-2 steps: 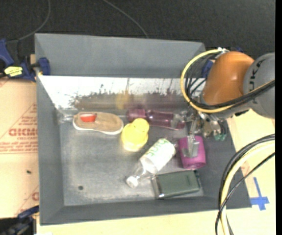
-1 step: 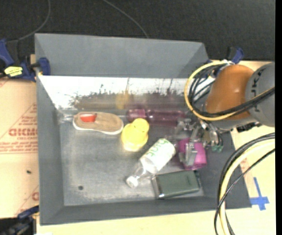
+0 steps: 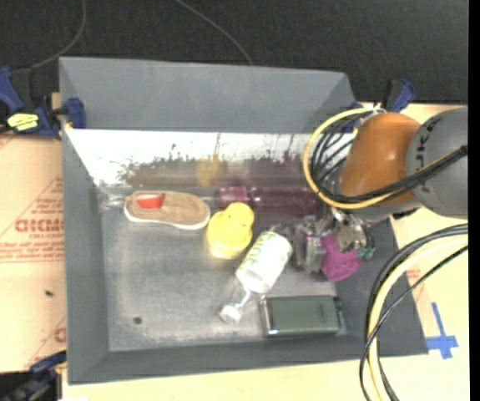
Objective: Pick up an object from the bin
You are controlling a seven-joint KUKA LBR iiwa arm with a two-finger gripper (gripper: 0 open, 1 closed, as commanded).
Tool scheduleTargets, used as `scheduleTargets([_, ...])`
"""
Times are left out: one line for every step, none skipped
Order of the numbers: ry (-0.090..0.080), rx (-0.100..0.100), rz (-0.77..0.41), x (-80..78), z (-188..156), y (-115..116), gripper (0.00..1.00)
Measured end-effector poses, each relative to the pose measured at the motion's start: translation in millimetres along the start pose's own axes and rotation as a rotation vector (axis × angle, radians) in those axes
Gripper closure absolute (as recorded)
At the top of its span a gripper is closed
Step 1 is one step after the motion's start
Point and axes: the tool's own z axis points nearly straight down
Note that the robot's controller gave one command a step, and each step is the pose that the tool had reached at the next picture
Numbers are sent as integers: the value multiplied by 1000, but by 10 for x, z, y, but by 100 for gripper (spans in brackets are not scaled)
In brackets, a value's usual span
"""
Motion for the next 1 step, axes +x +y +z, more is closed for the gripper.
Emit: scheduleTargets([-1, 0, -1, -4, -2, 3, 100])
